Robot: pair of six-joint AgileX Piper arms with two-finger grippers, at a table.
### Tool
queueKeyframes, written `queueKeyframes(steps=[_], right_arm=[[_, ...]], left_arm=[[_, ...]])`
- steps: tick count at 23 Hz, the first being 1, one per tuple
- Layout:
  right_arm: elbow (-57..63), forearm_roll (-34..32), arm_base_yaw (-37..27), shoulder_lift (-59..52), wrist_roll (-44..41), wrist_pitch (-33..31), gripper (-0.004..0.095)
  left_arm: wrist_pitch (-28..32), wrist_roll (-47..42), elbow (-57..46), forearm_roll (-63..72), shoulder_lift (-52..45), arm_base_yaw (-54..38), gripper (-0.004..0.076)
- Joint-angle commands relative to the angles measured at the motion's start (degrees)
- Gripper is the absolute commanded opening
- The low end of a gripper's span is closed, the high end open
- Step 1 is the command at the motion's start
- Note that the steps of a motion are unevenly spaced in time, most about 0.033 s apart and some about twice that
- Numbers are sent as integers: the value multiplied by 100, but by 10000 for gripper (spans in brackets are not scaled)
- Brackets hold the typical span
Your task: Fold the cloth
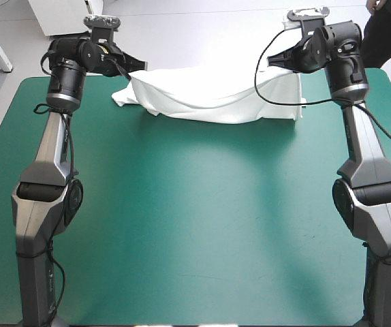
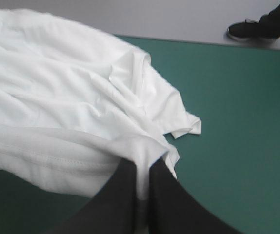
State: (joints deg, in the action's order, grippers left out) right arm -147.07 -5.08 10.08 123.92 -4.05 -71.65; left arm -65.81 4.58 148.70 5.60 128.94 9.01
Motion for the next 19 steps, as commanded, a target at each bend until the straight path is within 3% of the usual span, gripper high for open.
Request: queueKeyframes(steps=[1,6,11,19], right_arm=[[408,-25,-51,-329,-9,9,-13],[1883,408,-51,-379,-9,9,-13],[3152,468,-51,-916,-9,157,-13],[5754,600,-51,-2279,1,1163,-13]], left_arm=[[-96,-231,139,49,-85,38,-22],[-801,-527,85,-446,188,166,-22],[-729,-755,-1285,-751,-186,571,-22],[1540,-1353,-5651,-939,-2448,846,-22]])
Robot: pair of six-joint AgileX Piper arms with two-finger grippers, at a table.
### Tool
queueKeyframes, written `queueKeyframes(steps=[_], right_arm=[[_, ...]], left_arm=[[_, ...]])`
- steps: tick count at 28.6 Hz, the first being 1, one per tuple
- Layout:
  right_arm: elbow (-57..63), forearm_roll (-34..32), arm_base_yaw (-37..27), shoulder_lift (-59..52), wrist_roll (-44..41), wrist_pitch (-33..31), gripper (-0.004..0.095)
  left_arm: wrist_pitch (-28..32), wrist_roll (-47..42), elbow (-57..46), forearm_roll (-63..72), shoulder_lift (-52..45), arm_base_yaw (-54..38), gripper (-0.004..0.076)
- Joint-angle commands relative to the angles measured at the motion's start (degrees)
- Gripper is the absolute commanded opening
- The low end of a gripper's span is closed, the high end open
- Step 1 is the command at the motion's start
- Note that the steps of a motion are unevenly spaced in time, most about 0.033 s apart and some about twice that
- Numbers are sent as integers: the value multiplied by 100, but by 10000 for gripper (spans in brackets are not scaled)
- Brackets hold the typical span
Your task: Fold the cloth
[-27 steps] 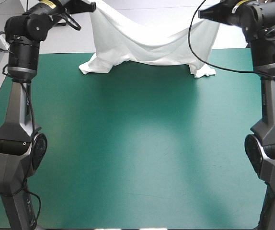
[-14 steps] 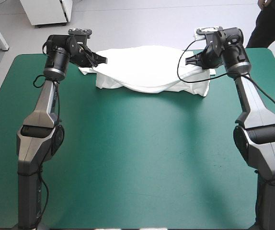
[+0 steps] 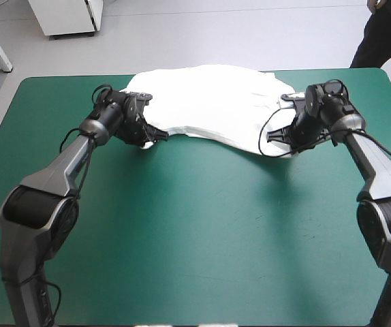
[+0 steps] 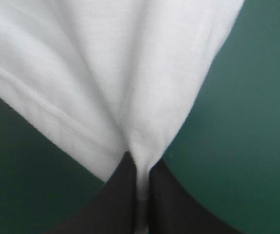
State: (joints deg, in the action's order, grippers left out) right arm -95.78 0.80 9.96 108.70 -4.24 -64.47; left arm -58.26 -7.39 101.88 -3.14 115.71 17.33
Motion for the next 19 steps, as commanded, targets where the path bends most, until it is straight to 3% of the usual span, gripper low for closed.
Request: queueKeyframes(steps=[1,10,19], right_arm=[[1002,11,-40,-949,20,582,-13],[3853,11,-40,-2809,75,1212,-13],[5402,348,-40,-4460,75,747,-13]], left_arm=[[953,-165,-1411,-65,-1388,13,-22],[1274,-438,-4105,-65,-3028,87,-22],[1065,-751,-6169,230,-5044,346,-22]])
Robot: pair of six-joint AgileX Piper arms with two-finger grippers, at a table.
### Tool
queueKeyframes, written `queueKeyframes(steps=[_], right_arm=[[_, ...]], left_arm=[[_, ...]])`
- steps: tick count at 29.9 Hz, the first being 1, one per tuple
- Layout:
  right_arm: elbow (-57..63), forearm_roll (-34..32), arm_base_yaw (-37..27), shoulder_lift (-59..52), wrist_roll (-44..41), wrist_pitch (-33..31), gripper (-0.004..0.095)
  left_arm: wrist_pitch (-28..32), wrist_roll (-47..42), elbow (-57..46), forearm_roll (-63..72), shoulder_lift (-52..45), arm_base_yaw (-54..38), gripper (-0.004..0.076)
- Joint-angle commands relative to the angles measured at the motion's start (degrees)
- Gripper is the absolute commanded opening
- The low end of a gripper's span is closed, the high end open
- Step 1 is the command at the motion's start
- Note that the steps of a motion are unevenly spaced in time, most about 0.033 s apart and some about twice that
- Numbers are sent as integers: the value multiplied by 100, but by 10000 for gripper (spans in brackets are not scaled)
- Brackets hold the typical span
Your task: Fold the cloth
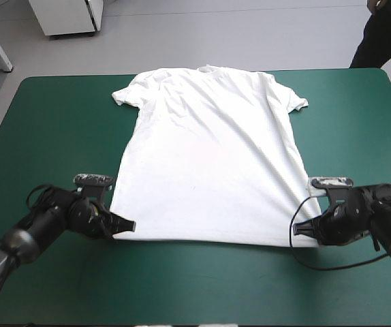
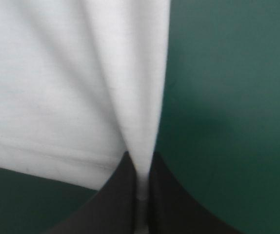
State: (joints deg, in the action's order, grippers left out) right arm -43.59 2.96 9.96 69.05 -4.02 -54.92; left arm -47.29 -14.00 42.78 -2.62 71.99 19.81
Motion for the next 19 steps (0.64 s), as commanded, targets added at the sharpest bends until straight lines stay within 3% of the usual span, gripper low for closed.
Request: queueKeyframes(steps=[1,10,19], right_arm=[[306,215,-40,-607,53,-266,-13],[699,682,-40,-1561,30,-872,-13],[699,799,-40,-1648,18,-1617,-13]], left_arm=[[-53,-90,-377,262,-891,145,-22],[-780,-217,-945,507,-1942,434,-22],[-1184,45,-953,1251,-2026,434,-22]])
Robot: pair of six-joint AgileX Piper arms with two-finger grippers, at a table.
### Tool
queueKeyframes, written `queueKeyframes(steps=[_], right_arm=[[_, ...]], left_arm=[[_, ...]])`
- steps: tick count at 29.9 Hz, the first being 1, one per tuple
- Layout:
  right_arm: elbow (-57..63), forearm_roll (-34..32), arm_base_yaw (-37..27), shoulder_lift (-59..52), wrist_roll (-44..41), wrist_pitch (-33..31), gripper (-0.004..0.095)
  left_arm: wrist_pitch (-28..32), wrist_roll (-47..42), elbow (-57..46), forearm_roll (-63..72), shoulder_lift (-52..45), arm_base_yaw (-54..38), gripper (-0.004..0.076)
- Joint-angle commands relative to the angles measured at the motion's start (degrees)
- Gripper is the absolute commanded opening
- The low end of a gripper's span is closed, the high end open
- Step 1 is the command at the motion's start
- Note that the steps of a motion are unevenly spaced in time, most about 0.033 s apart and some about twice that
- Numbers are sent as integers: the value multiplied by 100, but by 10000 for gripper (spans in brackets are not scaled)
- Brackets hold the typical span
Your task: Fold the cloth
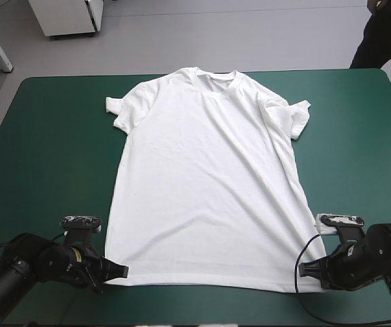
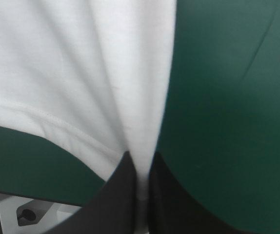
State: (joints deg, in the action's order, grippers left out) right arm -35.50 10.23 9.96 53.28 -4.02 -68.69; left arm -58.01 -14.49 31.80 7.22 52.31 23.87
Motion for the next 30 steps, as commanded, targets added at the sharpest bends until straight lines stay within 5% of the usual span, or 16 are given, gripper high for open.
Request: queueKeyframes(steps=[1,5,8,14,16,19,25,30], right_arm=[[-121,93,-40,-72,31,-226,-13],[-247,234,-40,-72,7,-183,5],[-521,234,-40,-72,92,-236,106],[-1506,198,-40,-72,92,-287,539],[-1867,151,-40,-62,92,-287,603],[-2410,-120,-40,-11,38,-287,603],[-3470,-1023,-40,532,-59,-287,597],[-4209,-1023,-40,1314,-170,-287,537]], left_arm=[[-157,144,145,340,-57,28,-22],[-386,337,257,555,-57,28,-20],[-600,462,545,557,-57,28,19],[-1022,853,1419,557,-57,28,329],[-1229,853,1781,485,-57,28,444],[-1280,841,2266,104,-57,28,536],[-1121,362,3125,-1391,399,9,513],[-1222,676,3830,-1631,1494,9,486]])
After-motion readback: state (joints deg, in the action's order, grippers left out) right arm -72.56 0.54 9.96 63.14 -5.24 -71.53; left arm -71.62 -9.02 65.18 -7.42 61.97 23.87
